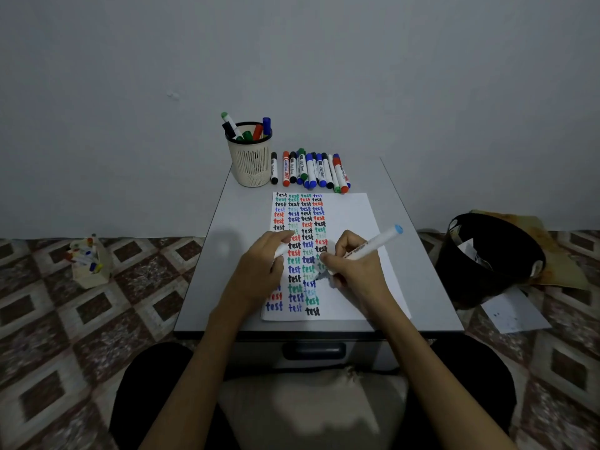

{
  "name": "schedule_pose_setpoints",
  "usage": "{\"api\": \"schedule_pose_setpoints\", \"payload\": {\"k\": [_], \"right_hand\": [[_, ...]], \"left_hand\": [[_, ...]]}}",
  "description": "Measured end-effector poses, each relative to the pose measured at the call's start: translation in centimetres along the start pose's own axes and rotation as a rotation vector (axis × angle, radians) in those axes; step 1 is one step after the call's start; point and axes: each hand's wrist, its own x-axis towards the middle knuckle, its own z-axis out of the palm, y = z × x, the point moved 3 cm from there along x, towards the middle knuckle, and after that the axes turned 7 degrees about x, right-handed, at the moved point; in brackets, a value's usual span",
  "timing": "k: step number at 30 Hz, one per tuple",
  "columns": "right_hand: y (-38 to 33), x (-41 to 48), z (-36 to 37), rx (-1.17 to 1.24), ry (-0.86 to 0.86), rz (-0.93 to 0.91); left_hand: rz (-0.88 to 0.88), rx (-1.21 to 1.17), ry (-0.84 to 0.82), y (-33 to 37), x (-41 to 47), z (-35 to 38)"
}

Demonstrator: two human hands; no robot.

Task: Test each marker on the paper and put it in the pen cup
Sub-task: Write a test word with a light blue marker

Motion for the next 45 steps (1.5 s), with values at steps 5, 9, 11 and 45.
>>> {"api": "schedule_pose_setpoints", "payload": {"k": [5,9,11,45], "right_hand": [[0.28,0.26,-0.04,-0.116,0.018,-0.052],[0.30,0.17,-0.21,-0.116,0.026,-0.046],[0.29,0.15,-0.15,-0.121,0.019,-0.044],[-0.20,-0.49,0.13,-0.163,-0.009,-0.137]], "left_hand": [[-0.024,-0.004,-0.017,-0.08,0.02,-0.06],[-0.028,-0.018,-0.029,-0.04,0.00,-0.16],[-0.030,-0.013,-0.034,-0.13,0.03,-0.20],[-0.060,-0.079,-0.038,-0.16,-0.02,-0.29]]}}
